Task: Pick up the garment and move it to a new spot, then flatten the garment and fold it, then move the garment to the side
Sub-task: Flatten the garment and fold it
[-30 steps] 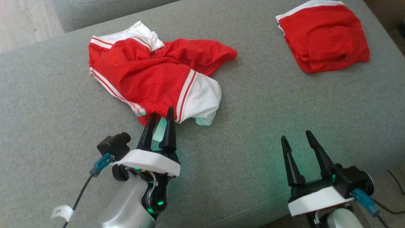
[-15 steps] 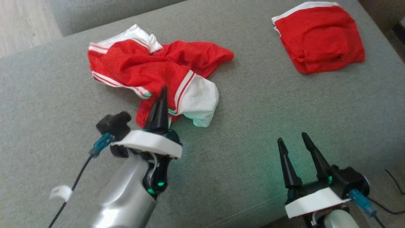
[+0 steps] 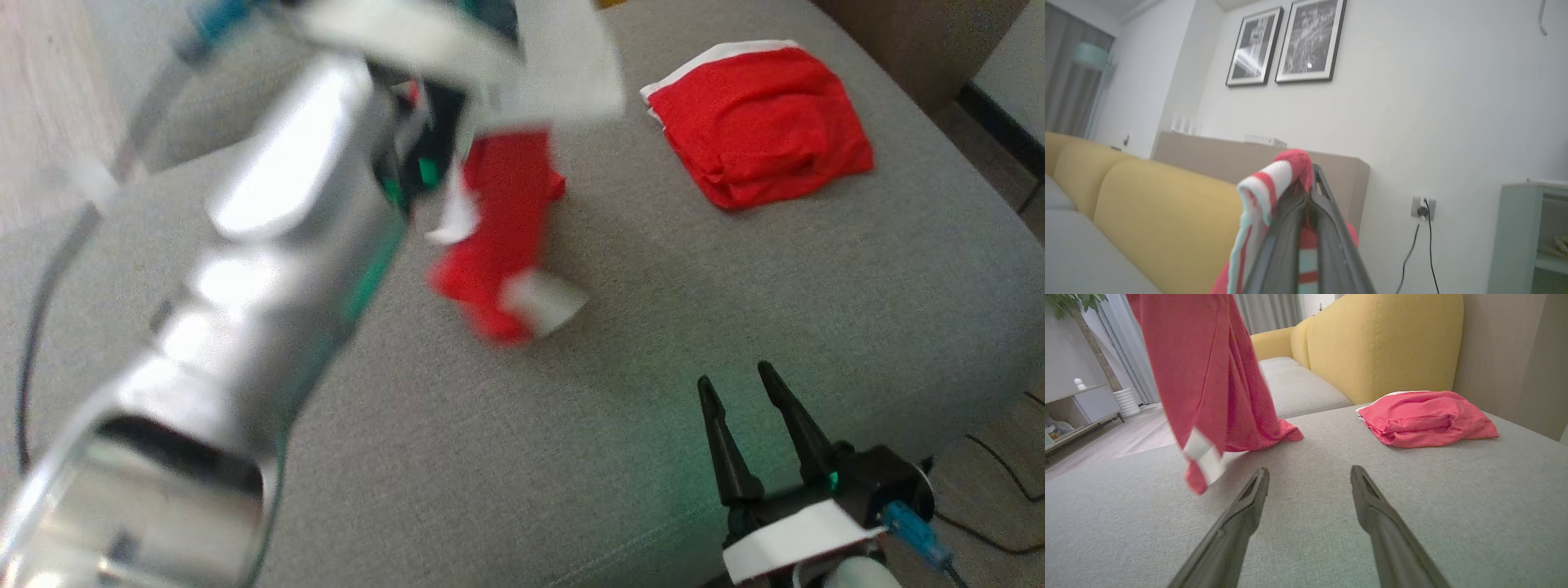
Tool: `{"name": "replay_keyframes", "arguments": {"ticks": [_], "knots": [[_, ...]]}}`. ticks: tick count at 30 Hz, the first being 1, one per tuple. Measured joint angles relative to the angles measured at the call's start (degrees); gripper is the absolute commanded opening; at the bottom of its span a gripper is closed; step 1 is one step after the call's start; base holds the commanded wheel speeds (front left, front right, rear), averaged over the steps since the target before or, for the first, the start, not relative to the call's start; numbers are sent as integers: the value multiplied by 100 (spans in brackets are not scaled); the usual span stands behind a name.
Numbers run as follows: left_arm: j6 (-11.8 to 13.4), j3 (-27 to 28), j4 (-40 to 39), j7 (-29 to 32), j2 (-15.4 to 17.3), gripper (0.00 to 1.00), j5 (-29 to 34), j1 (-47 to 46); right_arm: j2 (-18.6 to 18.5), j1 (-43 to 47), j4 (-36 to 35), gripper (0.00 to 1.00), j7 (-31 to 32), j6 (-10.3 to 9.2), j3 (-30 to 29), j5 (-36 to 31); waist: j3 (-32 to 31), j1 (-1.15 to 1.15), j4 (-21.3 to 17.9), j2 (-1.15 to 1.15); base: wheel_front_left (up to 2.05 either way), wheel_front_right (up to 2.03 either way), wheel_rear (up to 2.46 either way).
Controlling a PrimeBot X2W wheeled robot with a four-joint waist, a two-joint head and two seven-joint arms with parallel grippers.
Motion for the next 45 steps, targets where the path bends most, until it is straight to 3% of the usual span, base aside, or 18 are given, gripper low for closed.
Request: {"name": "replay_keyframes", "arguments": {"ticks": [4, 8, 11, 17, 18, 19, 25, 28, 32, 37, 41, 45], "knots": [[0, 482, 383, -2, -22, 0, 48, -952, 0, 159, 25, 100, 0, 0, -19, -43, -194, 0, -27, 0, 0, 0, 0], [-1, 784, 647, -8, 41, 0, 134, -1072, -1, 318, -5, 100, 0, 0, -165, -87, -292, 0, 153, 0, 0, 0, 0], [-23, 812, 893, -4, 247, 0, 44, -433, 0, 325, -51, 100, 0, -1, -192, -96, -329, 0, 350, 0, 0, 0, 0], [-76, 750, 1468, 272, 739, 0, -439, 1988, 0, 325, -144, 100, 0, -1, -249, -97, -241, 0, 720, 0, 0, 0, 0], [-76, 753, 1543, 278, 816, 25, -480, 2312, 0, 321, -143, 100, 0, -1, -226, -104, -185, 0, 754, 0, 0, 0, 0], [-74, 779, 1631, 265, 880, 100, -531, 2567, 5, 307, -145, 100, 0, 0, -200, -122, -123, 1, 789, 0, 0, 0, 0], [155, 1221, 1446, 43, 918, 100, -328, 2860, -13, 284, -143, 100, 0, 0, -282, -155, 177, 2, 1067, 0, 0, 0, 0], [559, 1867, 684, 25, 913, 100, 310, 3114, -21, 284, -144, 100, 0, 0, -344, -155, 230, 1, 1233, 0, 0, 0, 0], [695, 2226, -196, 16, 593, 100, 1223, 4103, -21, 283, -144, 100, 0, 0, -344, -155, 212, 1, 1375, 0, 0, 0, 0], [630, 1715, -561, 18, 177, 100, 2218, 5189, -21, 279, -145, 100, 0, 0, -368, -153, 167, 0, 1458, 0, 0, 0, 0], [680, 1193, -548, 18, 169, 100, 3071, 5150, -20, 277, -147, 100, 0, 0, -375, -151, 214, 0, 1494, 0, 0, 0, 0], [840, 776, -45, 18, 149, 100, 3737, 4819, -16, 181, -143, 100, 0, 0, -335, -142, 319, 0, 1458, 0, 0, 0, 0]]}}
